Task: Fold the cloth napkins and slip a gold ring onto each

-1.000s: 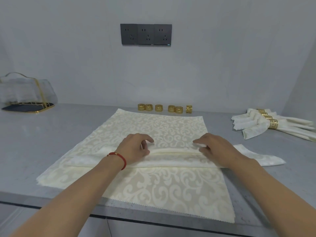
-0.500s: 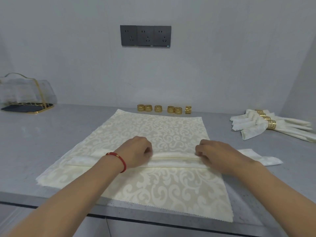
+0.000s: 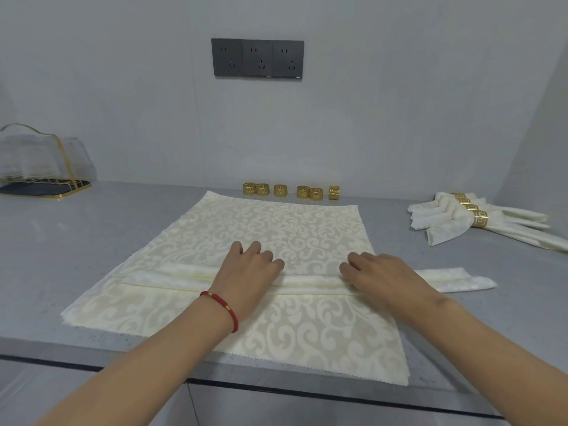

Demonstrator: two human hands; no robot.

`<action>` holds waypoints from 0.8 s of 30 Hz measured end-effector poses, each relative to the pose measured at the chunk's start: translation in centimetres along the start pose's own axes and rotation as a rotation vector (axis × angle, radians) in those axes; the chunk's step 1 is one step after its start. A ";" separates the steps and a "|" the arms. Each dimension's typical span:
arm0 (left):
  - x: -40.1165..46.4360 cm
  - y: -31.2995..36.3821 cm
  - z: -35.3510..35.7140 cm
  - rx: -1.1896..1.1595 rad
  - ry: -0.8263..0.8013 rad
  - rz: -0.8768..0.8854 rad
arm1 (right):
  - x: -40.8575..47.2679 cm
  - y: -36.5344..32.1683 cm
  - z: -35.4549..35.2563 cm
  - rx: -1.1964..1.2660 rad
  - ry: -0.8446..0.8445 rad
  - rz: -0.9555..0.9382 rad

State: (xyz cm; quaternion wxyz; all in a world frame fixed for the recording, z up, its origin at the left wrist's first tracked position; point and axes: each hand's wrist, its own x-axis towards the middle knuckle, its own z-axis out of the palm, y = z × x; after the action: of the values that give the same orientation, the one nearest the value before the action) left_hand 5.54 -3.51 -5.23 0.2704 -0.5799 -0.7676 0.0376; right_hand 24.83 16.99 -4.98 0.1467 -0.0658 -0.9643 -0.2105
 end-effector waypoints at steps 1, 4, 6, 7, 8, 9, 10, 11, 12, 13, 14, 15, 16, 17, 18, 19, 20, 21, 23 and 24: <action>-0.1 0.5 -0.5 0.006 -0.027 0.011 | -0.2 -0.4 -0.7 -0.005 -0.031 -0.011; -0.4 1.7 -0.4 -0.085 -0.096 -0.081 | -0.8 -0.6 -1.5 0.120 -0.126 0.037; -0.4 1.9 -0.6 -0.155 -0.123 -0.205 | -1.1 0.1 -1.4 0.261 -0.145 0.142; -0.7 1.9 -0.4 -0.179 -0.112 -0.245 | -1.3 0.2 -1.0 0.328 -0.118 0.177; -1.0 1.9 0.0 -0.211 -0.078 -0.270 | -1.6 0.2 -0.6 0.362 -0.099 0.201; -1.3 1.9 0.3 -0.243 -0.027 -0.281 | -1.8 0.1 -0.1 0.351 -0.085 0.205; -1.6 1.9 0.7 -0.275 0.019 -0.288 | -1.9 0.0 0.2 0.315 -0.062 0.186; -1.9 1.8 1.2 -0.306 0.063 -0.306 | -2.0 -0.2 0.4 0.251 -0.051 0.153; -2.1 1.8 1.4 -0.340 0.095 -0.323 | -2.1 -0.5 0.3 0.183 -0.041 0.122; -2.3 1.8 1.4 -0.358 0.111 -0.326 | -2.1 -0.5 0.2 0.127 -0.013 0.113; -2.4 1.9 1.4 -0.365 0.102 -0.310 | -2.1 -0.6 0.2 0.084 0.021 0.095; -2.5 2.0 0.9 -0.369 0.086 -0.289 | -2.1 -0.5 0.3 0.044 0.057 0.076; -2.8 1.9 0.6 -0.367 0.049 -0.262 | -2.1 -0.6 0.2 0.019 0.072 0.060; -3.0 1.8 0.4 -0.374 0.034 -0.232 | -2.2 -0.8 0.0 -0.017 0.077 0.045; -3.3 1.6 0.5 -0.392 0.015 -0.204 | -2.3 -1.0 -0.2 -0.037 0.080 0.028; -3.6 1.6 0.4 -0.407 -0.002 -0.163 | -2.5 -1.1 -0.4 -0.042 0.081 0.021; -4.0 1.7 0.3 -0.405 -0.024 -0.133 | -2.6 -1.3 -0.7 -0.039 0.063 0.025; -4.4 2.0 0.0 -0.411 -0.056 -0.118 | -2.8 -1.5 -0.8 -0.037 0.032 0.039; -5.0 2.7 -0.4 -0.491 -0.165 -0.160 | -2.8 -2.4 -1.9 -0.050 -0.074 0.068; -5.3 3.2 -0.5 -0.513 -0.221 -0.191 | -2.7 -2.9 -2.8 -0.050 -0.133 0.085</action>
State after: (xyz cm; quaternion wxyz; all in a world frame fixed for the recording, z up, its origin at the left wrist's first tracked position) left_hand 9.51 -7.40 -7.92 0.0321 -0.5468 -0.8280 -0.1204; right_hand 27.54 13.02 -4.48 0.0892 -0.1240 -0.9627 -0.2232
